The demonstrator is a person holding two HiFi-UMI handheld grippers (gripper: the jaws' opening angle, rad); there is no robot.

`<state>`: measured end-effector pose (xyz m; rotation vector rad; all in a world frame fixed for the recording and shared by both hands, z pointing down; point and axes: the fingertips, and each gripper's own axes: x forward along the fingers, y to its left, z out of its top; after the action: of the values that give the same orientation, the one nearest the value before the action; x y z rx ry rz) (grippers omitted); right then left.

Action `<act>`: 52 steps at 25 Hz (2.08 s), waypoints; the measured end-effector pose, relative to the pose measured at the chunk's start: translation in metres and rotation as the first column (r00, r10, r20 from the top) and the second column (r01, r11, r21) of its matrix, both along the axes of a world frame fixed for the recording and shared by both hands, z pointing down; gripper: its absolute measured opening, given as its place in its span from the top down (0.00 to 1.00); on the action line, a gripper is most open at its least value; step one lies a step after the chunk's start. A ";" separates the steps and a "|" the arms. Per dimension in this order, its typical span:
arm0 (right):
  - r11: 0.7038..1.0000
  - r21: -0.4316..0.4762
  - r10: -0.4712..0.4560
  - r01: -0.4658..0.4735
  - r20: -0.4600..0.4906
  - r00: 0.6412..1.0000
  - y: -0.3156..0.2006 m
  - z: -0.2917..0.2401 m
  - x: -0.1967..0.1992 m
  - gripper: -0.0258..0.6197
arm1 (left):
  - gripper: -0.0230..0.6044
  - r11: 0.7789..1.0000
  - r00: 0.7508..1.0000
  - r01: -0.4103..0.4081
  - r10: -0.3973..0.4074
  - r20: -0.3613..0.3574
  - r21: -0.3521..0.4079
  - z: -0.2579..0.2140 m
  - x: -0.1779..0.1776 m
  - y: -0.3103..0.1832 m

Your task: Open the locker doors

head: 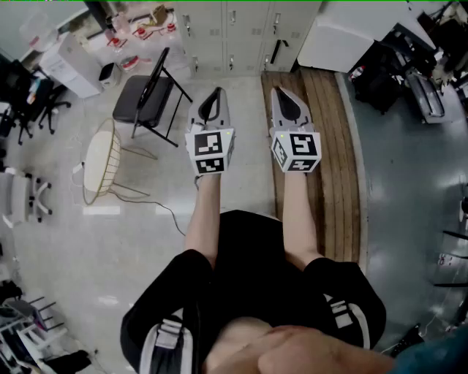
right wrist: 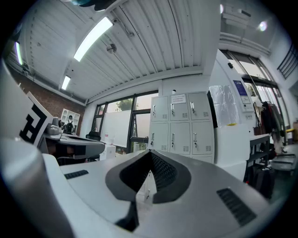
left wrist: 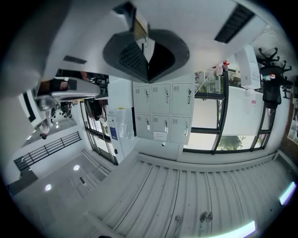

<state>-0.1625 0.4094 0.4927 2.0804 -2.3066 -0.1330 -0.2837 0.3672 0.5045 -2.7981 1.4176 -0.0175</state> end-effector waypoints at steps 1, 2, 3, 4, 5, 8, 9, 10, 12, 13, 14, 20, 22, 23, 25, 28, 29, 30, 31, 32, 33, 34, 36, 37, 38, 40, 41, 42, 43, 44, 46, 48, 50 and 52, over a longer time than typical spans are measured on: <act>1.000 0.001 -0.001 0.001 0.000 1.000 -0.001 0.001 -0.002 0.95 | 0.95 1.000 1.000 -0.002 0.002 -0.002 0.001 0.000 -0.002 -0.001; 1.000 0.001 -0.003 0.003 -0.002 1.000 -0.003 0.002 -0.004 0.95 | 0.95 1.000 1.000 -0.003 0.003 -0.003 0.003 0.000 -0.004 -0.002; 1.000 -0.002 -0.005 0.005 -0.005 1.000 -0.005 0.003 -0.007 0.95 | 0.95 1.000 1.000 -0.004 0.004 -0.004 0.003 0.001 -0.006 -0.003; 1.000 -0.010 -0.006 0.006 -0.011 1.000 -0.007 0.005 -0.011 0.95 | 0.95 1.000 1.000 -0.005 0.005 -0.005 0.003 0.001 -0.009 -0.005; 1.000 -0.022 -0.004 0.004 -0.020 1.000 -0.010 0.006 -0.014 0.95 | 0.95 1.000 1.000 -0.006 0.006 -0.005 0.001 0.002 -0.012 -0.007; 0.998 -0.051 0.026 -0.026 -0.007 1.000 -0.020 0.010 -0.018 0.95 | 0.95 1.000 1.000 -0.007 0.007 -0.009 -0.004 0.001 -0.021 -0.015; 0.998 -0.055 0.036 -0.036 0.010 0.999 -0.023 0.011 -0.019 0.95 | 0.95 1.000 1.000 -0.009 0.009 -0.011 -0.004 0.001 -0.025 -0.017; 0.997 -0.060 0.046 -0.044 0.018 0.999 -0.026 0.012 -0.021 0.95 | 0.95 1.000 1.000 -0.010 0.010 -0.011 -0.004 0.001 -0.028 -0.019; 0.996 -0.068 0.056 -0.055 0.013 0.998 -0.030 0.014 -0.030 0.95 | 0.95 1.000 1.000 -0.006 0.006 -0.004 -0.014 0.004 -0.039 -0.024; 0.996 -0.073 0.058 -0.056 0.013 0.998 -0.031 0.016 -0.036 0.95 | 0.95 1.000 1.000 0.002 -0.001 0.009 -0.028 0.007 -0.045 -0.026; 0.995 -0.080 0.060 -0.059 0.015 0.998 -0.032 0.019 -0.042 0.95 | 0.95 0.999 1.000 0.014 -0.012 0.028 -0.048 0.013 -0.052 -0.030; 0.988 -0.121 0.105 -0.099 0.042 0.994 -0.046 0.028 -0.049 0.95 | 0.95 0.992 0.997 0.051 -0.044 0.068 -0.116 0.025 -0.082 -0.052; 0.990 -0.108 0.098 -0.090 0.070 0.993 -0.053 0.020 -0.051 0.95 | 0.95 0.993 0.997 0.047 -0.041 0.061 -0.106 0.017 -0.085 -0.057; 0.992 -0.101 0.090 -0.081 0.079 0.993 -0.058 0.015 -0.054 0.95 | 0.95 0.994 0.998 0.044 -0.038 0.058 -0.099 0.012 -0.086 -0.060; 0.993 -0.094 0.080 -0.071 0.090 0.993 -0.067 0.008 -0.057 0.95 | 0.95 0.995 0.998 0.033 -0.028 0.056 -0.089 0.004 -0.084 -0.066; 0.994 -0.095 0.063 -0.055 0.091 0.994 -0.085 0.005 -0.063 0.95 | 0.95 0.996 0.999 0.029 -0.025 0.044 -0.086 -0.003 -0.084 -0.080; 0.994 -0.100 0.051 -0.042 0.086 0.995 -0.092 0.007 -0.066 0.95 | 0.95 0.995 0.999 0.039 -0.035 0.037 -0.089 -0.004 -0.086 -0.086; 0.993 -0.112 0.042 -0.033 0.077 0.996 -0.099 0.010 -0.067 0.95 | 0.95 0.994 0.998 0.053 -0.051 0.029 -0.094 -0.003 -0.088 -0.092; 0.991 -0.131 0.040 -0.031 0.066 0.997 -0.107 0.014 -0.065 0.95 | 0.95 0.992 0.997 0.070 -0.068 0.023 -0.100 -0.001 -0.089 -0.098; 0.988 -0.152 0.045 -0.036 0.057 0.997 -0.115 0.019 -0.062 0.95 | 0.95 0.991 0.996 0.085 -0.083 0.022 -0.106 0.001 -0.089 -0.105; 0.985 -0.168 0.050 -0.041 0.053 0.997 -0.125 0.022 -0.059 0.95 | 0.95 0.989 0.995 0.098 -0.095 0.026 -0.110 0.004 -0.089 -0.113; 0.983 -0.177 0.051 -0.040 0.056 0.997 -0.137 0.023 -0.057 0.95 | 0.95 0.988 0.994 0.107 -0.104 0.033 -0.113 0.007 -0.089 -0.123; 0.982 -0.188 0.038 -0.024 0.072 0.997 -0.163 0.025 -0.058 0.95 | 0.95 0.984 0.992 0.124 -0.119 0.049 -0.126 0.013 -0.090 -0.145; 0.981 -0.193 0.029 -0.013 0.081 0.996 -0.175 0.026 -0.061 0.95 | 0.95 0.982 0.991 0.129 -0.122 0.056 -0.137 0.015 -0.091 -0.155; 0.980 -0.199 0.018 -0.001 0.088 0.996 -0.187 0.027 -0.064 0.95 | 0.95 0.980 0.990 0.131 -0.123 0.061 -0.146 0.017 -0.091 -0.165; 0.975 -0.223 -0.005 0.024 0.083 0.997 -0.212 0.030 -0.068 0.95 | 0.95 0.978 0.990 0.132 -0.123 0.067 -0.160 0.018 -0.087 -0.187; 0.970 -0.240 -0.014 0.031 0.072 0.997 -0.227 0.034 -0.068 0.95 | 0.95 0.977 0.990 0.134 -0.124 0.069 -0.165 0.018 -0.084 -0.199; 0.966 -0.256 -0.018 0.035 0.066 0.998 -0.240 0.039 -0.067 0.95 | 0.95 0.975 0.989 0.139 -0.128 0.073 -0.173 0.020 -0.081 -0.211; 0.962 -0.270 -0.020 0.038 0.069 0.997 -0.253 0.044 -0.065 0.95 | 0.95 0.972 0.988 0.146 -0.134 0.078 -0.183 0.022 -0.078 -0.224; 0.958 -0.282 -0.021 0.043 0.078 0.997 -0.264 0.049 -0.062 0.95 | 0.95 0.969 0.987 0.153 -0.138 0.085 -0.193 0.025 -0.075 -0.236; 0.953 -0.298 -0.018 0.046 0.097 0.995 -0.287 0.056 -0.053 0.95 | 0.95 0.968 0.986 0.151 -0.133 0.098 -0.202 0.025 -0.066 -0.260; 0.951 -0.305 -0.011 0.044 0.108 0.994 -0.312 0.058 -0.041 0.95 | 0.95 0.971 0.988 0.131 -0.112 0.107 -0.199 0.021 -0.053 -0.282; 0.947 -0.317 -0.019 0.056 0.119 0.993 -0.335 0.060 -0.032 0.95 | 0.95 0.972 0.989 0.116 -0.094 0.116 -0.203 0.022 -0.040 -0.301; 0.941 -0.328 -0.039 0.081 0.132 0.990 -0.355 0.059 -0.026 0.95 | 0.95 0.971 0.988 0.108 -0.082 0.127 -0.214 0.025 -0.028 -0.319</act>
<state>-0.1885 0.0547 0.5519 1.8975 -2.2652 0.3711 -0.3115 0.0480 0.5293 -2.8366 1.6123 -0.3558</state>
